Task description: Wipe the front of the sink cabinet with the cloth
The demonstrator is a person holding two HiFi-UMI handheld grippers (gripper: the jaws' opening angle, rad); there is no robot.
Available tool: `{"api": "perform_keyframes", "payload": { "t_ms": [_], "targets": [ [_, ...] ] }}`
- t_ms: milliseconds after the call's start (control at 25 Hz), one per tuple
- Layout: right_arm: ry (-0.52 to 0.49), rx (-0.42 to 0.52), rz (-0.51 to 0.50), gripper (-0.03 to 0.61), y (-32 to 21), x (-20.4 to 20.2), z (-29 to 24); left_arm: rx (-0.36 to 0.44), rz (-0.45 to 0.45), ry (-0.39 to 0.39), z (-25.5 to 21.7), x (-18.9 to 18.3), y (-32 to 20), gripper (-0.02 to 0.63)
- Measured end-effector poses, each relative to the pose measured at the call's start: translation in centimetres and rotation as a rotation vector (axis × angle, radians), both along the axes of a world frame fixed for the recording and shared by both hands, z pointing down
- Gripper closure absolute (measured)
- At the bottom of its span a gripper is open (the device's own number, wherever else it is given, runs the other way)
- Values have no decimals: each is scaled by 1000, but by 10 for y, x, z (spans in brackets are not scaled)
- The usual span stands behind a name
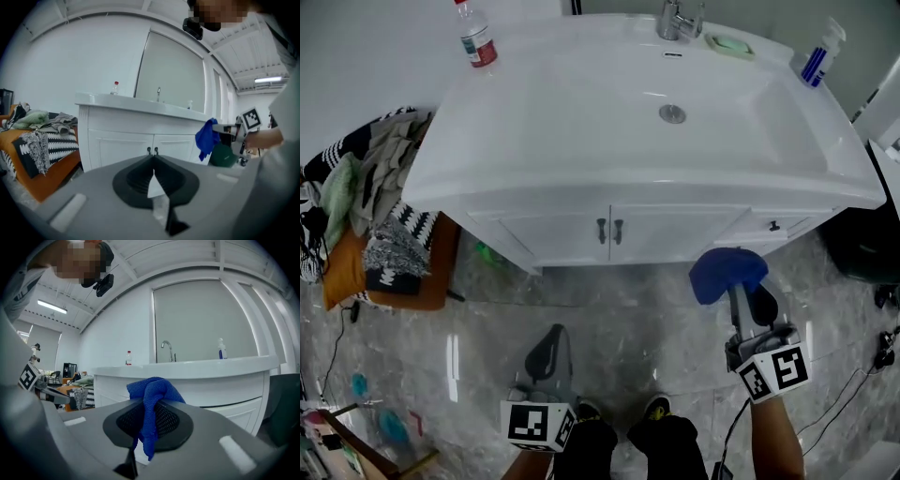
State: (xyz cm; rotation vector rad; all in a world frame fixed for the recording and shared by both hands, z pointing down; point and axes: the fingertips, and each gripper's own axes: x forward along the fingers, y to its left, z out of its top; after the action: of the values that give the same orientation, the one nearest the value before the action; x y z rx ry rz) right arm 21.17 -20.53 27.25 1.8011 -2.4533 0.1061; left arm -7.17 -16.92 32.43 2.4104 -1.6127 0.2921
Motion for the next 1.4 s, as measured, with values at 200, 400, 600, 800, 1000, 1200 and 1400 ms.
{"api": "perform_keyframes", "payload": {
  "t_ms": [200, 400, 600, 800, 1000, 1200, 1400],
  "targets": [
    [21, 56, 34, 546, -45, 25, 58, 8, -55, -28, 74, -7, -32, 603],
    [70, 128, 90, 546, -87, 56, 90, 67, -65, -32, 130, -2, -68, 603],
    [119, 244, 140, 545, -118, 79, 95, 159, -43, -41, 168, 1, -88, 603],
    [77, 295, 160, 543, -118, 80, 97, 275, -49, -88, 165, -13, -84, 603],
    [41, 292, 190, 544, -121, 78, 98, 274, -78, -49, 159, -34, -82, 603],
    [11, 298, 149, 545, -124, 50, 99, 276, -72, -56, 153, -41, -80, 603],
    [3, 311, 90, 545, -131, -12, 98, 267, -79, -44, 156, -52, -71, 603]
  ]
}}
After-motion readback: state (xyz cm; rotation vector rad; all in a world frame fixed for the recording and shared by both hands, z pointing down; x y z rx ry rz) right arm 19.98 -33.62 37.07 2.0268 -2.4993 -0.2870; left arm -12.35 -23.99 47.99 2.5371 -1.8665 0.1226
